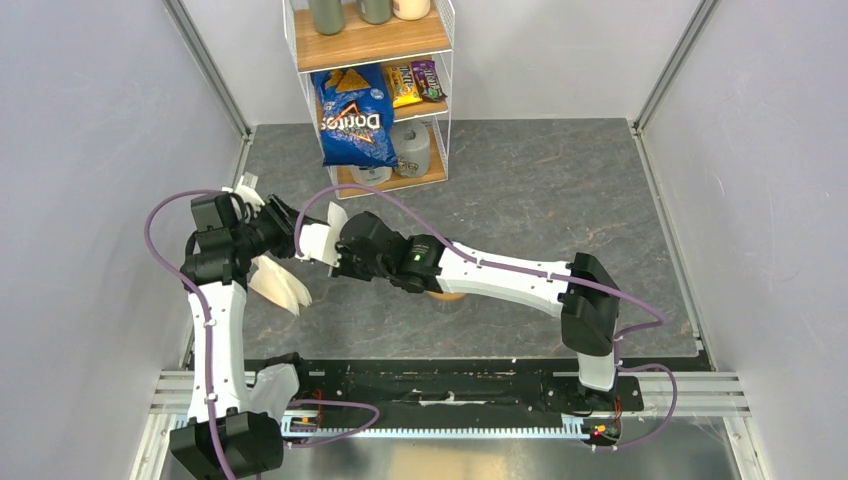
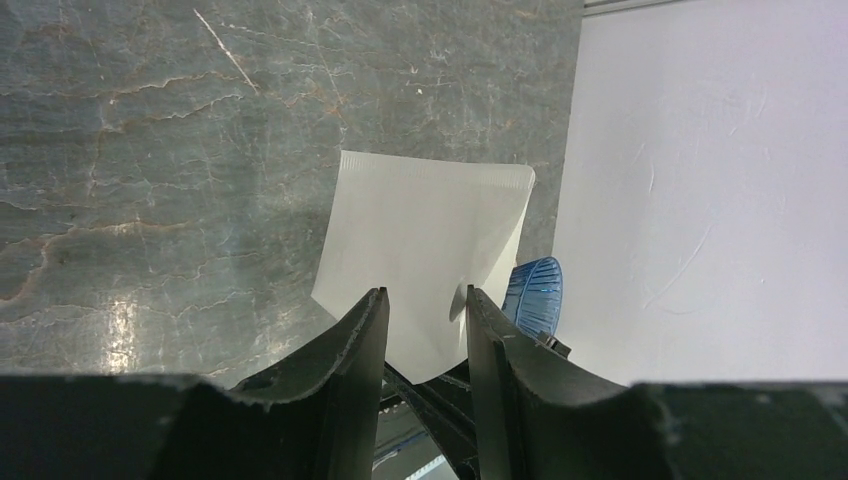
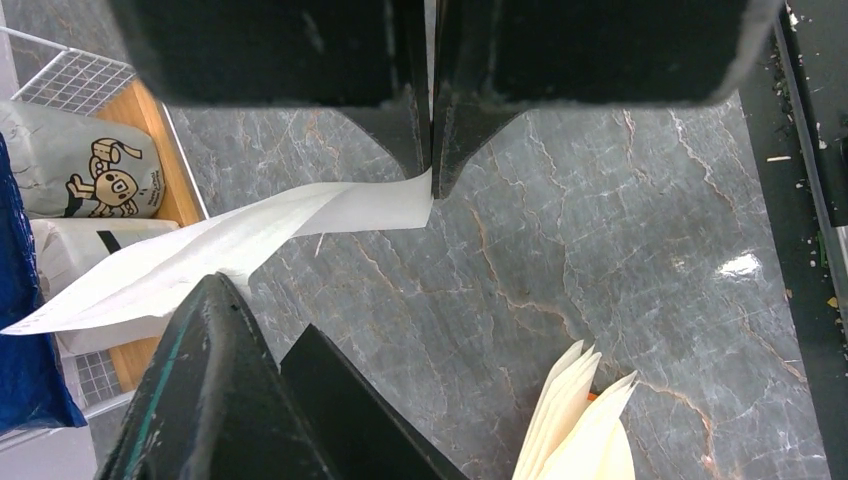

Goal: Place the coffee filter in the dripper

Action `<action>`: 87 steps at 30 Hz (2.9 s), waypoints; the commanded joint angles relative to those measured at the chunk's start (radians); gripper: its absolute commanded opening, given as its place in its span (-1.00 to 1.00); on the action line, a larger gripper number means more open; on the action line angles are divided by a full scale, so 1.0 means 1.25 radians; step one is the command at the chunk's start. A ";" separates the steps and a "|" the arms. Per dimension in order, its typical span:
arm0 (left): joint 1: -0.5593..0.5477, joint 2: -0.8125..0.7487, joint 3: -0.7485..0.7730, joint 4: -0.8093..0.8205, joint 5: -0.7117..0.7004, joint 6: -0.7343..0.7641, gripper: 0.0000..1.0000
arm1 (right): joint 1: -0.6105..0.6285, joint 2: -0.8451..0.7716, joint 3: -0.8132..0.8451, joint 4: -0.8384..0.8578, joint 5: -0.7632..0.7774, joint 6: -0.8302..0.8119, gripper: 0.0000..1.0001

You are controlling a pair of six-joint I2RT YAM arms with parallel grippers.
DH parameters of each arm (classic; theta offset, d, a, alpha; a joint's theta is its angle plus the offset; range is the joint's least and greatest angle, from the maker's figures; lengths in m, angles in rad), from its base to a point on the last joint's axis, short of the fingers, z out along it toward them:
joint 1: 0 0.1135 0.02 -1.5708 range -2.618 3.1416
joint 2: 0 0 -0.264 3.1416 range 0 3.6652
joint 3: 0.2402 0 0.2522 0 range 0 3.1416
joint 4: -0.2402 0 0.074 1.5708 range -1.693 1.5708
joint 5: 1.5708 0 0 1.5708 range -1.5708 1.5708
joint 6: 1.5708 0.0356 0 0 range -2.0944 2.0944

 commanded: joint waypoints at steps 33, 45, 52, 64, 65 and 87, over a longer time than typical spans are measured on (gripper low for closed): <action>-0.077 0.033 0.046 0.017 -0.055 0.080 -0.22 | -0.034 -0.038 0.009 -0.030 -0.138 -0.070 -1.00; -0.126 0.051 0.062 -0.002 -0.054 0.142 -0.13 | -0.060 -0.048 0.006 -0.055 -0.181 -0.071 -1.00; -0.128 0.056 0.069 -0.038 -0.100 0.160 -0.24 | -0.063 -0.053 0.001 -0.050 -0.174 -0.073 -1.00; -0.127 0.048 0.073 -0.047 -0.153 0.133 -0.35 | -0.067 -0.049 0.001 -0.045 -0.108 -0.069 -1.00; -0.126 0.048 0.072 -0.043 -0.149 0.126 -0.35 | -0.067 -0.047 0.002 -0.045 -0.103 -0.071 -1.00; 0.012 -0.018 0.042 0.093 0.117 0.010 0.10 | -0.118 -0.095 -0.042 -0.054 -0.052 -0.006 -1.00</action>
